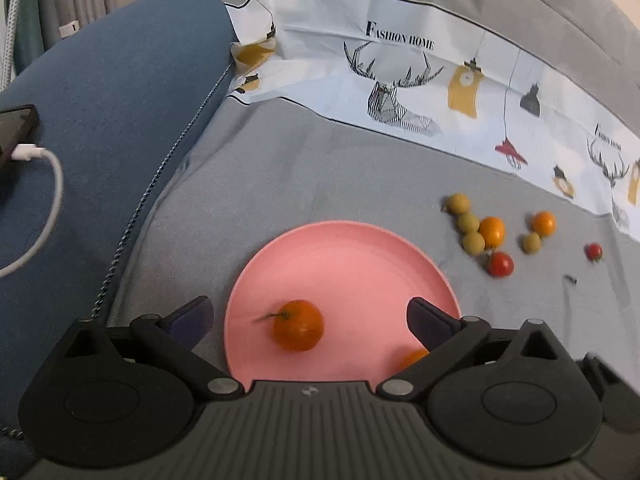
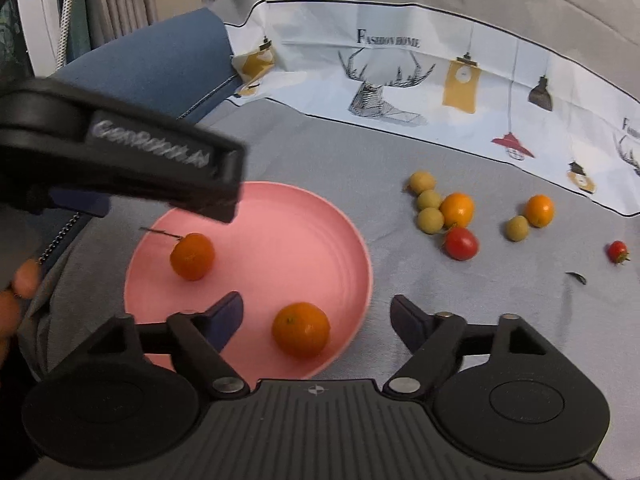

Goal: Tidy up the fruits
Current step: 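Lift both open grippers away from the plate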

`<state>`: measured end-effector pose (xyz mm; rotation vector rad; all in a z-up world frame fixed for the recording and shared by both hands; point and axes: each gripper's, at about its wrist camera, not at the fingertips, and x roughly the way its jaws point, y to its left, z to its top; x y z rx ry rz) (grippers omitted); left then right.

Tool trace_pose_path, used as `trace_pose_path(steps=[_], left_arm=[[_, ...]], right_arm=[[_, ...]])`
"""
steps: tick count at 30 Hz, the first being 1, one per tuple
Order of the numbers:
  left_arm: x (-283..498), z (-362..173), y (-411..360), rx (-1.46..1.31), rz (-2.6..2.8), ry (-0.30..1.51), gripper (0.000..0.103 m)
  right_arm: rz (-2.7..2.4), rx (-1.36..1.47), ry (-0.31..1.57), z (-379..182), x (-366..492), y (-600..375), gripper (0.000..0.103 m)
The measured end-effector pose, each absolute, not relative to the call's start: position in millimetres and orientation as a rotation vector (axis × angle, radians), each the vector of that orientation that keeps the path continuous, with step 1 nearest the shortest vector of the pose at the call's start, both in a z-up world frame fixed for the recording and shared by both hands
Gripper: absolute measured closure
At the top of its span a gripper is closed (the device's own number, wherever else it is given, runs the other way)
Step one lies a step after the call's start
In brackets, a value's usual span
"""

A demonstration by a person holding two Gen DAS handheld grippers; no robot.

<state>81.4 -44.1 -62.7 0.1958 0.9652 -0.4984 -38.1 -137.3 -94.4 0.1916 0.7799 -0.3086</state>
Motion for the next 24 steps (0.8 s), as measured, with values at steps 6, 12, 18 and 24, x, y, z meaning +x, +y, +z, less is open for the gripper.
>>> trace_pose_path(steps=[6, 12, 18, 24], left_arm=[[59, -53, -22, 0.222, -0.488, 0.944, 0.0], [47, -50, 17, 0.223, -0.42, 0.97, 0.0], [52, -49, 47, 0.173, -0.361, 1.024, 0.0], [55, -40, 56, 0.153, -0.34, 1.019, 0.0]], right_arm=[[-0.346, 0.251, 0.827, -109, -34, -153, 0.012], [-0.306, 0.276, 0.822, -124, -13, -157, 0.01], [-0.257, 0.248, 0.815, -126, 1, -141, 0.008], [-0.193, 0.179, 0.79, -120, 6, -113, 0.009]])
